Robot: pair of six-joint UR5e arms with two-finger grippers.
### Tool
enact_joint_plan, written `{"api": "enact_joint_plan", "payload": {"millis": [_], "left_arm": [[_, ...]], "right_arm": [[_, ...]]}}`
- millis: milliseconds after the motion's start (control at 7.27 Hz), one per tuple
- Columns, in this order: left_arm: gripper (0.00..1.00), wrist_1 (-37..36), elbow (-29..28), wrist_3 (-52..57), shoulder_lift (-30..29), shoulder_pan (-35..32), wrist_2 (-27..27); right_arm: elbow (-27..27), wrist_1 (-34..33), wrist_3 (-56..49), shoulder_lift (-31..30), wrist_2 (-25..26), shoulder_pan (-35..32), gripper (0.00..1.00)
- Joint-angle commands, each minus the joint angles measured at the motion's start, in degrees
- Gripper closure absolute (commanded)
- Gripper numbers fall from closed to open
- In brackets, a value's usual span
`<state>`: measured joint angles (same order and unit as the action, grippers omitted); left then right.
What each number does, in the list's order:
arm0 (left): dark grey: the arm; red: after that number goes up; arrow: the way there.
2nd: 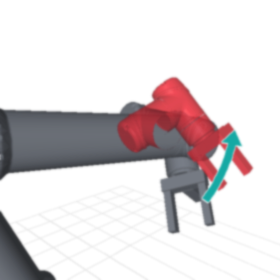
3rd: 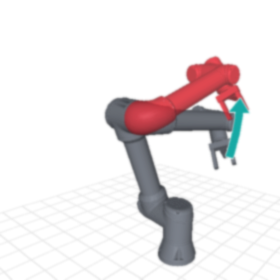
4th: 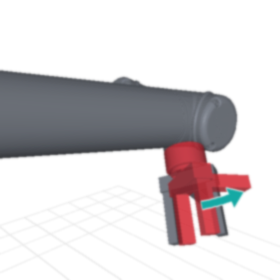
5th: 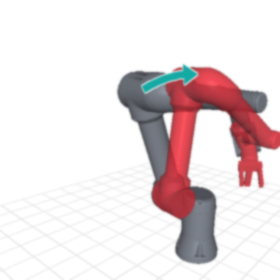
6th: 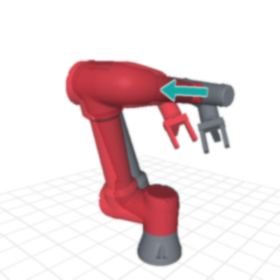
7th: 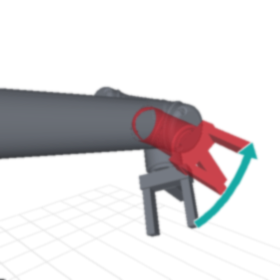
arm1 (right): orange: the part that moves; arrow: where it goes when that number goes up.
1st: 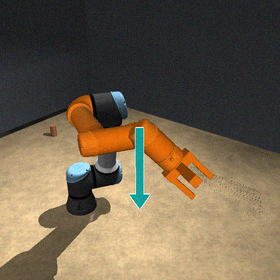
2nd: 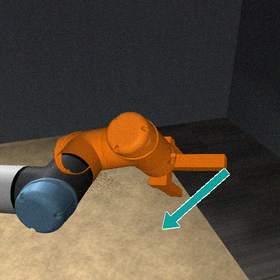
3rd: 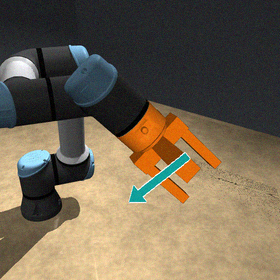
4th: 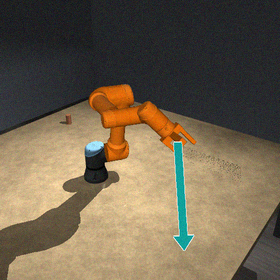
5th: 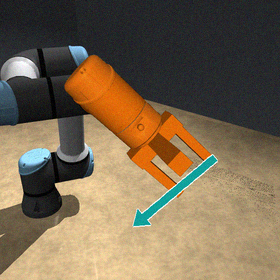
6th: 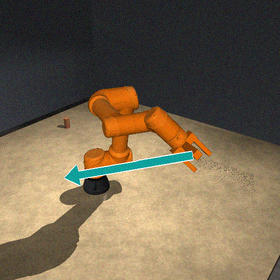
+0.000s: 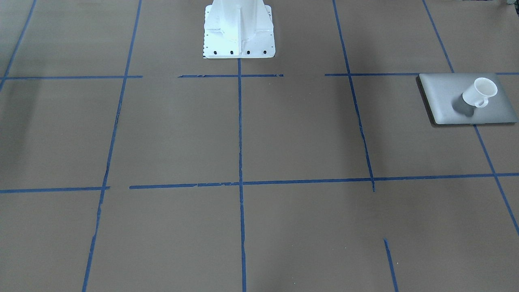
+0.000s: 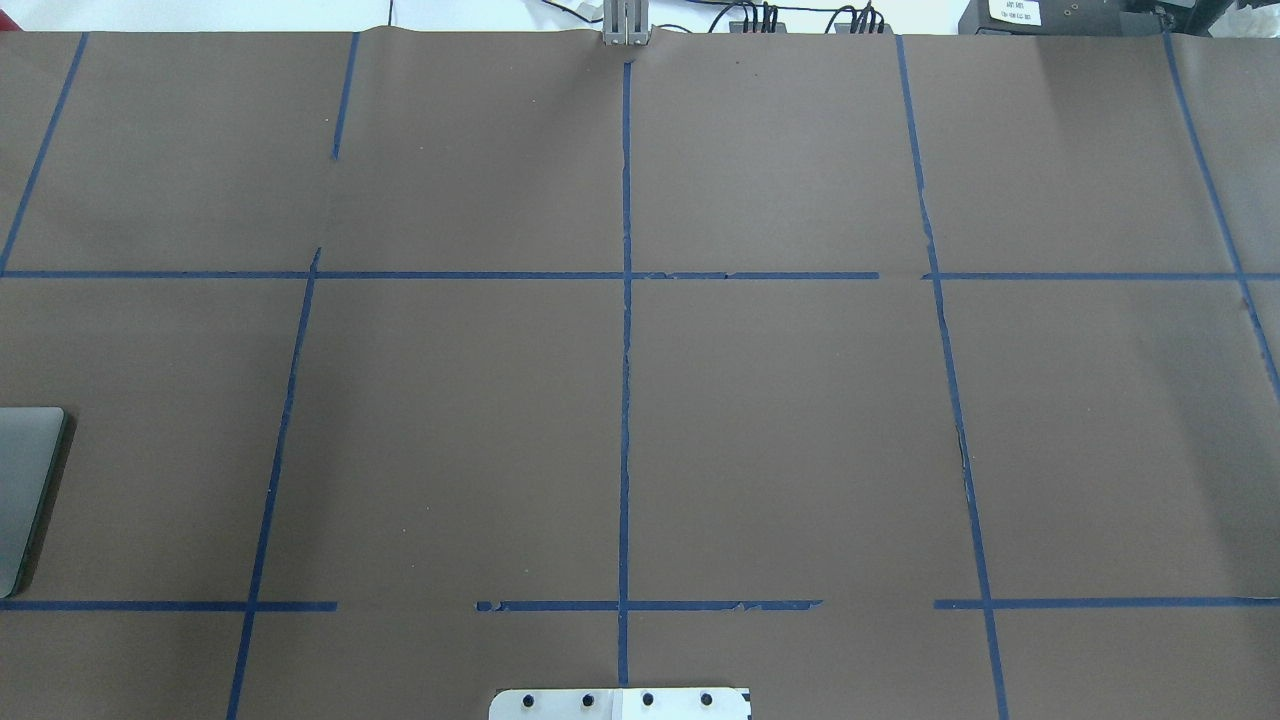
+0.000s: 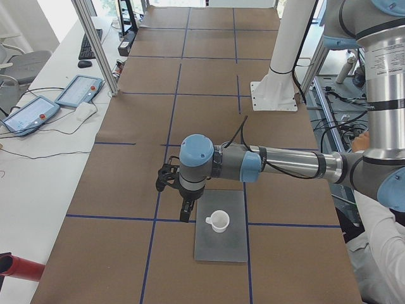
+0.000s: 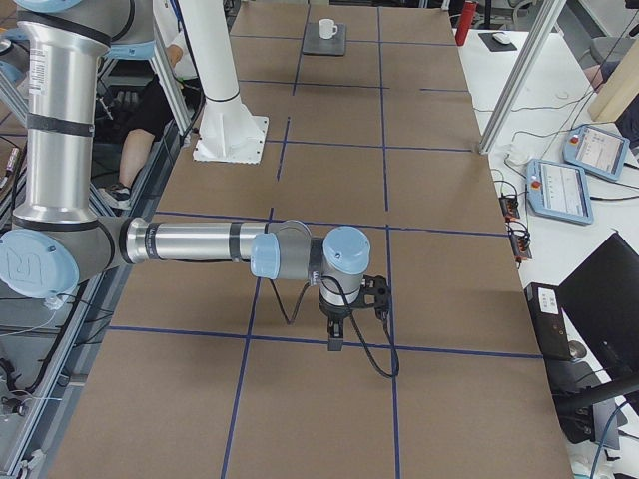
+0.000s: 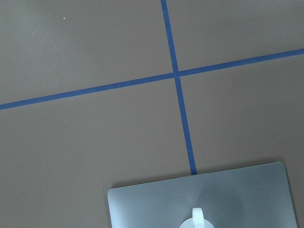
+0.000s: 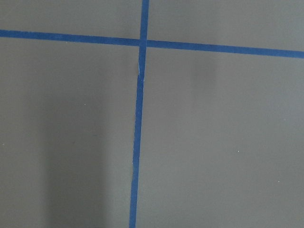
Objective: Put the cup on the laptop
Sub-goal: 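Raise the left gripper away from the mug on the laptop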
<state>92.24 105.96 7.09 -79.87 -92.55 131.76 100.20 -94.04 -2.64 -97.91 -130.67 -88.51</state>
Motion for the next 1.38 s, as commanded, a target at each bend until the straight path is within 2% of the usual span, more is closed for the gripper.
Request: {"api": "enact_joint_plan", "payload": {"millis": [0, 275, 550, 1238], "left_arm": [[0.00, 0.0, 1.1, 0.0, -0.2, 0.0, 0.0], [0.00, -0.5, 1.6, 0.1, 0.2, 0.0, 0.0], [0.00, -3.9, 1.9, 0.1, 0.1, 0.1, 0.0], [0.00, -4.1, 1.6, 0.2, 0.1, 0.2, 0.0]], "right_arm": [[0.0, 0.1, 0.0, 0.0, 0.0, 0.0, 0.00], [0.0, 0.0, 0.0, 0.0, 0.0, 0.0, 0.00], [0.0, 0.0, 0.0, 0.0, 0.0, 0.0, 0.00], [0.0, 0.1, 0.0, 0.0, 0.0, 0.0, 0.00]]}}
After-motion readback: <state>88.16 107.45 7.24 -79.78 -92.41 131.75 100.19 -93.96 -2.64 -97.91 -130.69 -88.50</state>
